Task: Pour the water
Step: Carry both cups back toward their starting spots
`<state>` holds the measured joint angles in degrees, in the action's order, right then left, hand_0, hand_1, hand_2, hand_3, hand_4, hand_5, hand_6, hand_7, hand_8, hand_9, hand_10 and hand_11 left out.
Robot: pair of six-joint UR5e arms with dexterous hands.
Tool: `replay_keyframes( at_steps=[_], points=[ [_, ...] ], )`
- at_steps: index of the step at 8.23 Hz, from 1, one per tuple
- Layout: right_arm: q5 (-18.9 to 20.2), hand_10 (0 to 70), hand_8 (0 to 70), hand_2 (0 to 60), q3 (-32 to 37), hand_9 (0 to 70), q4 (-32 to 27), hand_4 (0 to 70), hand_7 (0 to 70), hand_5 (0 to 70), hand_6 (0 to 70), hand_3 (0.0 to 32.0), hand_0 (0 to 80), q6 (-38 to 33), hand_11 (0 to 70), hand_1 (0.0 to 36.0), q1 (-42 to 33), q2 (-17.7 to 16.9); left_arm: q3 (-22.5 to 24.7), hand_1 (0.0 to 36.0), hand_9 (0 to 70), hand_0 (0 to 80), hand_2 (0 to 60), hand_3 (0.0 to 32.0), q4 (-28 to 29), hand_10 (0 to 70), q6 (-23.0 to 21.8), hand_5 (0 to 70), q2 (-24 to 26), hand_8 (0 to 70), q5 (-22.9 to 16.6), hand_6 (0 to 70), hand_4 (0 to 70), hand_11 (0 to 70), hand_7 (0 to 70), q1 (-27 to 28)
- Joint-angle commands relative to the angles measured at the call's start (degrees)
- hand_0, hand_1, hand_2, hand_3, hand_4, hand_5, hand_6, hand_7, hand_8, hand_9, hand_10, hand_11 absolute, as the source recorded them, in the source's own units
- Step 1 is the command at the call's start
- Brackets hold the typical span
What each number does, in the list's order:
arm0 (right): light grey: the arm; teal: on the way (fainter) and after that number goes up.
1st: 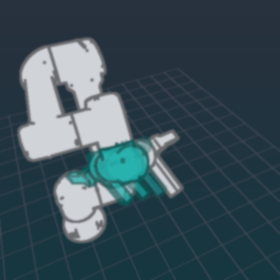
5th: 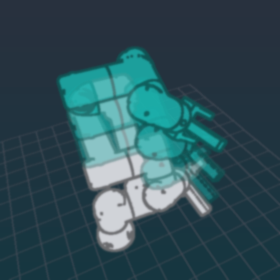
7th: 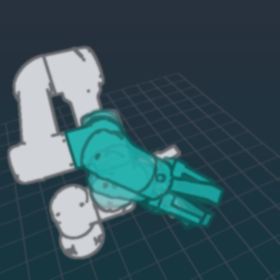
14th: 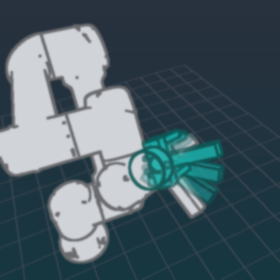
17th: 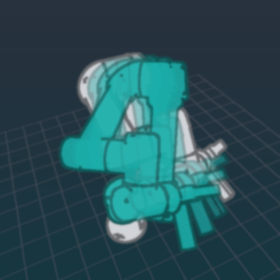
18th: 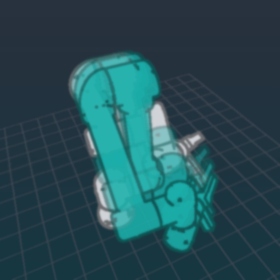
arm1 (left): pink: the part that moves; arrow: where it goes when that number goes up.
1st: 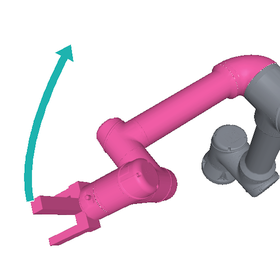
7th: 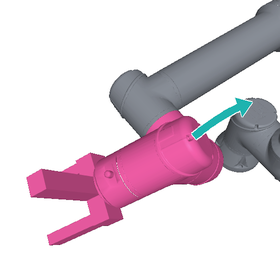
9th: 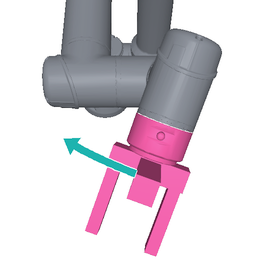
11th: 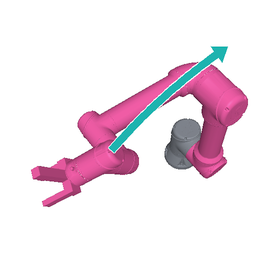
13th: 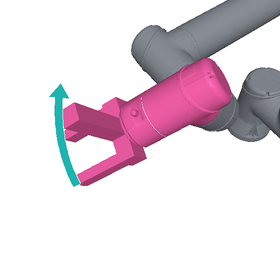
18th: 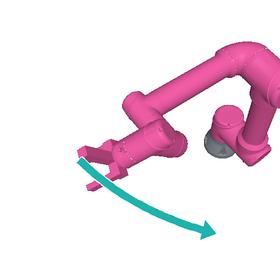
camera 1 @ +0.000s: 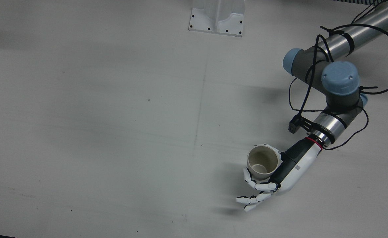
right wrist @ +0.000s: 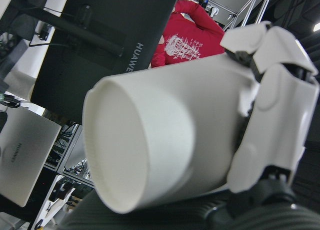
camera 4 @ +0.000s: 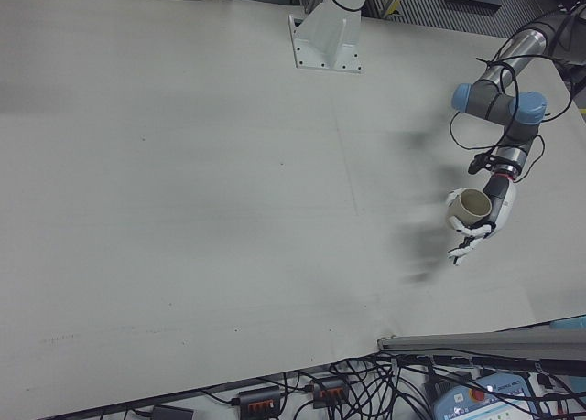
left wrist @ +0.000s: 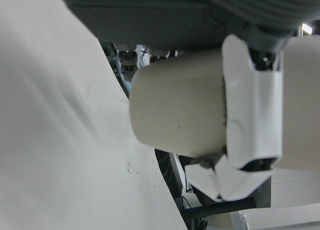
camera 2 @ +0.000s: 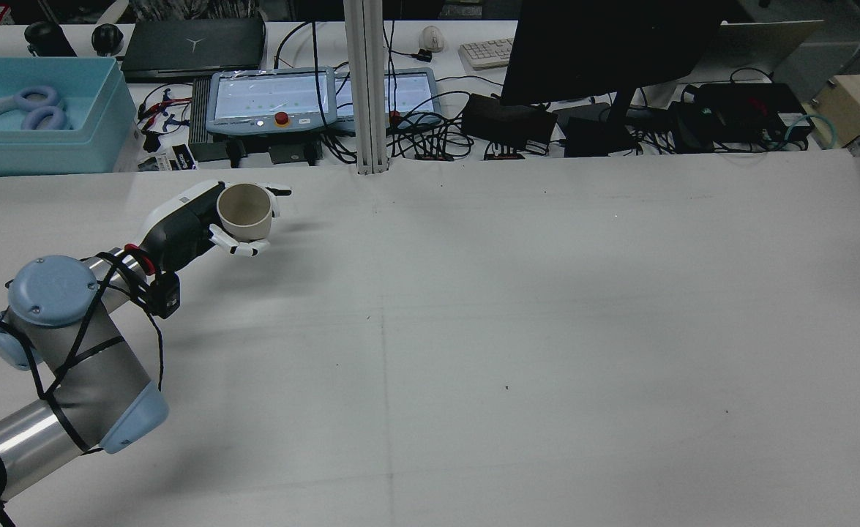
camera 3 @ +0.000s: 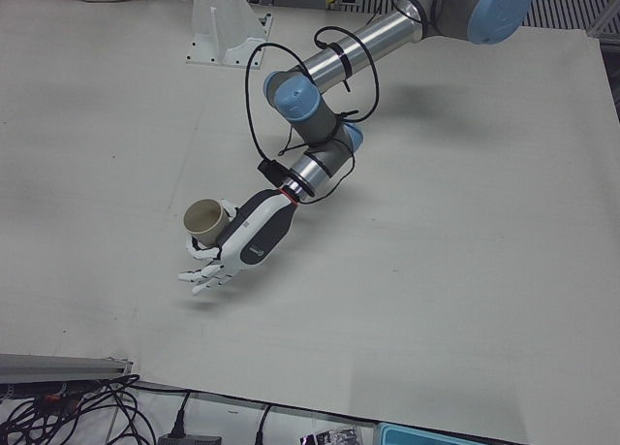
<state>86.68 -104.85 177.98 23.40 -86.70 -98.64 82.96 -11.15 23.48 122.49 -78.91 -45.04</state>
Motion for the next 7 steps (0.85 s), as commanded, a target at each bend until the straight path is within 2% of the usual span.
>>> replay_keyframes(
  at_steps=[1,3,4,5,6,7],
  points=[
    [-0.5,70.0,70.0,60.0,29.3,70.0,-21.5,43.9,65.0,70.0,70.0,0.0,55.6,-1.4,70.0,26.2,-0.8,1.8,-0.7,34.1,7.5,60.0,60.0,0.0,9.0,8.8,-1.4,70.0,-9.3,11.2,-1.0,16.4,70.0,13.9,21.1,-4.6],
    [-0.9,70.0,70.0,60.0,45.4,70.0,-31.9,46.4,66.3,70.0,70.0,0.0,56.3,-0.2,70.0,26.3,-0.7,5.3,-3.1,32.7,8.1,59.1,60.0,0.0,15.1,9.7,-1.3,70.0,-14.2,11.5,-0.9,17.2,70.0,15.1,21.8,-4.8],
    [-1.4,70.0,70.0,60.0,52.5,70.0,-34.7,47.4,66.5,70.0,70.0,0.0,56.1,1.4,70.0,25.9,-0.6,8.2,-5.9,30.0,8.2,58.8,60.0,0.0,18.1,9.6,-1.1,70.0,-14.8,11.5,-1.0,16.8,70.0,14.9,21.8,-6.2],
    [-3.8,70.0,70.0,60.0,59.5,70.0,-37.4,46.0,65.6,70.0,70.0,0.0,56.5,2.5,70.0,25.0,-0.2,11.9,-8.0,27.5,8.0,58.5,58.8,0.0,20.0,9.4,-1.1,70.0,-15.2,11.4,-0.9,16.5,70.0,14.5,21.4,-6.9],
    [-6.6,70.0,70.0,50.3,64.6,70.0,-39.1,42.7,62.3,70.0,70.0,0.0,58.6,3.0,70.0,21.8,1.9,15.0,-8.5,27.6,8.0,58.7,58.3,0.0,21.3,9.4,-0.9,70.0,-16.7,11.3,-0.9,16.4,70.0,14.5,21.2,-7.0],
    [-9.3,51.6,45.6,4.6,65.1,53.6,-39.1,29.7,41.0,58.8,44.5,0.0,58.4,3.9,70.0,14.5,5.0,15.7,-10.4,27.1,8.1,58.4,57.1,0.0,23.7,9.6,-0.7,70.0,-18.0,11.4,-0.9,16.1,70.0,14.8,21.0,-7.2]
  ],
)
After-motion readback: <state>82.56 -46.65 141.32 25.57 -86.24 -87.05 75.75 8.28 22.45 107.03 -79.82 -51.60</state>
